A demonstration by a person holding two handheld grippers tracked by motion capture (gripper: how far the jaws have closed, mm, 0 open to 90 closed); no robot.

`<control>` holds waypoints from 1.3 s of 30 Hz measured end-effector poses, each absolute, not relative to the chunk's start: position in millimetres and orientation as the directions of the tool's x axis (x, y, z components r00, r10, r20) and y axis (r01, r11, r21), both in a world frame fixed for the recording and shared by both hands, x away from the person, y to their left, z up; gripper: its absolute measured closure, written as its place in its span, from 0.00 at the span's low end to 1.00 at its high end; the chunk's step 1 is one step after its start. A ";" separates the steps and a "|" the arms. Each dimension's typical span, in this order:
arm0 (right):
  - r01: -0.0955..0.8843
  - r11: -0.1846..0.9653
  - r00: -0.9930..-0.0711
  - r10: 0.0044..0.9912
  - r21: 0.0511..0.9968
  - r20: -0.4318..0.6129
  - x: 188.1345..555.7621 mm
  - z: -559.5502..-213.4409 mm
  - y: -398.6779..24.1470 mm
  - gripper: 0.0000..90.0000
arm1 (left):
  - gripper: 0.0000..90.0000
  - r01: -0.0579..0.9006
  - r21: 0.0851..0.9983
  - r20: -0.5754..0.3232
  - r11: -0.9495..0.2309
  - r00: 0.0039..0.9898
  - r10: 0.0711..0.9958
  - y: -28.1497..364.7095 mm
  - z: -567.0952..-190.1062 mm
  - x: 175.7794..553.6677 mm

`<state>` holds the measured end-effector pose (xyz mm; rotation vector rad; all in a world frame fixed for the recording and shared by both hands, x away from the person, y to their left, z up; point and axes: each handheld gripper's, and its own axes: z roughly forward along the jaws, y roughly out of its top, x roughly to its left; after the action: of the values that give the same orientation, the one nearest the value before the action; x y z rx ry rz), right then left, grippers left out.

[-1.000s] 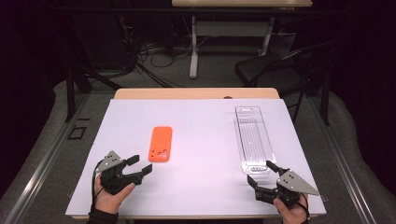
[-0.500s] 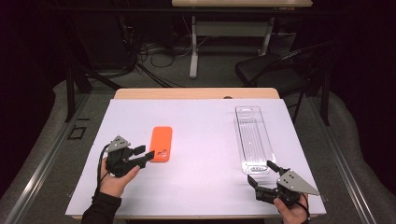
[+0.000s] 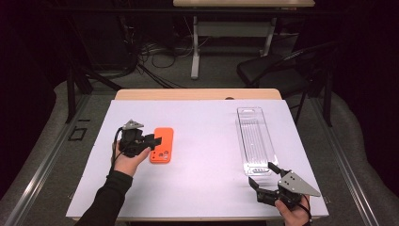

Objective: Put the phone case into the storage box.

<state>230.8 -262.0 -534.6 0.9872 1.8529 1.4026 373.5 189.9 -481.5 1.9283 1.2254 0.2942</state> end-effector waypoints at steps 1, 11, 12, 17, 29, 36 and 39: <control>0.204 0.159 -0.538 0.843 0.966 -0.025 230.6 -534.7 -261.8 0.16 | 0.70 0.657 0.727 -0.213 -0.199 0.491 0.845 188.9 -482.7 377.2; 0.205 0.162 -0.543 0.839 0.965 -0.026 231.0 -535.2 -261.2 0.16 | 0.82 0.708 0.676 -0.197 -0.203 0.438 0.877 178.6 -486.9 410.7; 0.208 0.160 -0.542 0.840 0.965 -0.022 230.8 -535.2 -261.3 0.16 | 0.84 0.709 0.673 -0.185 -0.210 0.437 0.880 177.0 -487.0 412.8; 0.209 0.162 -0.543 0.839 0.965 -0.023 231.1 -535.4 -261.6 0.16 | 0.95 0.726 0.649 -0.165 -0.226 0.424 0.890 170.1 -486.3 424.7; 0.211 0.160 -0.544 0.839 0.964 -0.020 231.4 -535.8 -262.1 0.16 | 1.00 0.761 0.617 -0.154 -0.204 0.370 0.916 160.3 -490.6 452.5; 0.211 0.160 -0.545 0.838 0.964 -0.020 231.8 -536.3 -261.8 0.16 | 1.00 0.767 0.608 -0.145 -0.204 0.360 0.922 157.6 -498.2 461.4; 0.210 0.160 -0.546 0.838 0.965 -0.020 232.2 -536.8 -261.3 0.16 | 1.00 0.768 0.608 -0.138 -0.200 0.350 0.927 156.5 -503.6 466.5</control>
<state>232.2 -261.3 -536.8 0.9928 1.8654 1.4092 466.5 156.5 -503.6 2.0233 1.4706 0.3453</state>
